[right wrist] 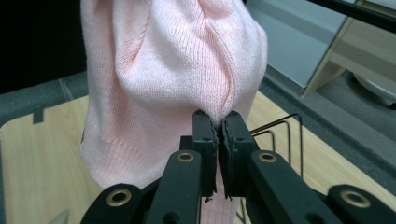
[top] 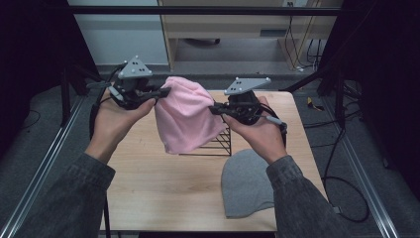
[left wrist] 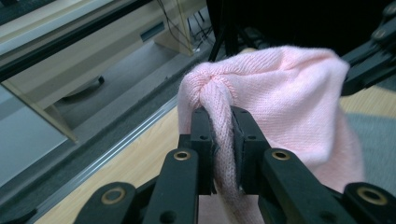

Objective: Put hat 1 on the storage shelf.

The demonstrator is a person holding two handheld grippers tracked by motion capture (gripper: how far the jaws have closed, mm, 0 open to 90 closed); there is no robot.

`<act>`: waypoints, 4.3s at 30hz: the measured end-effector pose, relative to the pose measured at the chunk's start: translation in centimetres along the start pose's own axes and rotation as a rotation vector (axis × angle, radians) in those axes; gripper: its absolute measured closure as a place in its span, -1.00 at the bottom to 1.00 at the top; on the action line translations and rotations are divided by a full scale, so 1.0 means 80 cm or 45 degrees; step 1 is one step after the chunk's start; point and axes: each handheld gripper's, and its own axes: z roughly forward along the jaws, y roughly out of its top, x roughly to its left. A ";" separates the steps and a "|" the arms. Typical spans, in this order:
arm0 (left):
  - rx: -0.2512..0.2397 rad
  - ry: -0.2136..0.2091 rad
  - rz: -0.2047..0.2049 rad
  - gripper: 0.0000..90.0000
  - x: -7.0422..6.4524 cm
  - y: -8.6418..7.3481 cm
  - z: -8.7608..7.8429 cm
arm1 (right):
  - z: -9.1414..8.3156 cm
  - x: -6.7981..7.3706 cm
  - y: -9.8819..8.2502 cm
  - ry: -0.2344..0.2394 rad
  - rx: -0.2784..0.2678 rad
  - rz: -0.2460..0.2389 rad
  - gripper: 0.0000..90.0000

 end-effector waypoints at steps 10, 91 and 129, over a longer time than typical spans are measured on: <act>-0.027 0.015 0.032 0.78 0.026 0.052 0.030 | 0.015 -0.032 0.015 -0.061 -0.009 0.045 0.91; 0.058 -0.142 0.103 0.77 -0.021 -0.032 0.140 | 0.063 -0.051 -0.134 -0.155 0.170 0.119 0.91; 0.125 -0.184 0.062 0.75 -0.028 -0.098 0.158 | 0.096 -0.040 -0.175 -0.123 0.311 0.121 0.91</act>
